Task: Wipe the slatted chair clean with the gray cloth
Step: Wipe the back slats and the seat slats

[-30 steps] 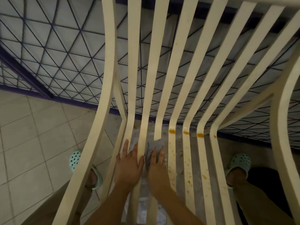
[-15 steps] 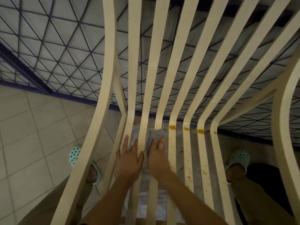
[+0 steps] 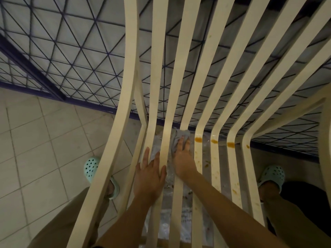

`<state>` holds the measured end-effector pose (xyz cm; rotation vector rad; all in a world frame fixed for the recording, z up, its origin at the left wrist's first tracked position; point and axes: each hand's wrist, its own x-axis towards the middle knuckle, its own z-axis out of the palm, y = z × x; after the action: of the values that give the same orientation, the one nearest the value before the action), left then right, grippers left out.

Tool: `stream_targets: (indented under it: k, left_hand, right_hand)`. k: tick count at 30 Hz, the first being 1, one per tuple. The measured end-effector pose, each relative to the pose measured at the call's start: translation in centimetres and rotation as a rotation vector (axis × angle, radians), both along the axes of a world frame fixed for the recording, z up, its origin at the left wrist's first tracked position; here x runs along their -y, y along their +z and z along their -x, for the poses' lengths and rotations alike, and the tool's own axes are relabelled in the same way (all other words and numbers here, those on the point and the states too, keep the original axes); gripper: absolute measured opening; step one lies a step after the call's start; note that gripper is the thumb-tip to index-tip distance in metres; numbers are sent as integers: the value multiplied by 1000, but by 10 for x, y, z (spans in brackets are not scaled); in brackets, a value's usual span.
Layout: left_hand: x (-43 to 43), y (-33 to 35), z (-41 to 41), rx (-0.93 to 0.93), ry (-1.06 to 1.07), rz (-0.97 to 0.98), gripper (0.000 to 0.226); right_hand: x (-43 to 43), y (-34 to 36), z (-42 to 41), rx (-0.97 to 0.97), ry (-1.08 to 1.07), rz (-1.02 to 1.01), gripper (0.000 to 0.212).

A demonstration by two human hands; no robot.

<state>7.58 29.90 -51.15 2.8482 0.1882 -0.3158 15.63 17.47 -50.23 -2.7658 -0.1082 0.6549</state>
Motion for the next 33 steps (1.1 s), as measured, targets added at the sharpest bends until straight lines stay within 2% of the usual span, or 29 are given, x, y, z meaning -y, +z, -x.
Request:
stream_targets:
  k: [8,10,11,13,14,16,18,20,23,25,27,30,33]
  left_hand:
    - [0,2,1,31,-6,1,59]
    - [2,6,0,50,-5,21,59]
    - [2,8,0,50,-8,23,60]
    - [1,8,0,31,-26,13,64]
    - [1,8,0,22,-33,11,66]
    - [0,8,-1,21,-30,19,66]
    - [0,8,-1,24,-23,20,66]
    - [0,7,0,12,-25,4,67]
    - [-1,6,0,7,-21,-7,67]
    - [0,6,0,9,-21,-4,65]
    - [0,7,0,2,-20,-4,63]
    - [1,8,-1,7,-15,-6,61]
    - [0,9,0,7,-17,-6,59]
  right_hand:
    - [2,-4,94,-18,74,50,74]
    - [2,-4,124,104,39,72,68]
    - [2,-2,141,116,35,99,69]
    - [2,-1,168,-23,96,92,81]
    - [3,-5,178,-1,118,119,86]
    - [4,-7,191,-29,105,190,62]
    - [1,-14,196,-67,122,191,50]
    - [-2,-8,200,-187,157,205,60]
    - [3,-2,187,-31,140,108,59]
    - [5,2,170,0,26,72,71]
    - [4,6,151,75,89,87,74]
    - [2,15,124,-67,74,-20,74]
    - [2,22,94,-36,-3,-57,74]
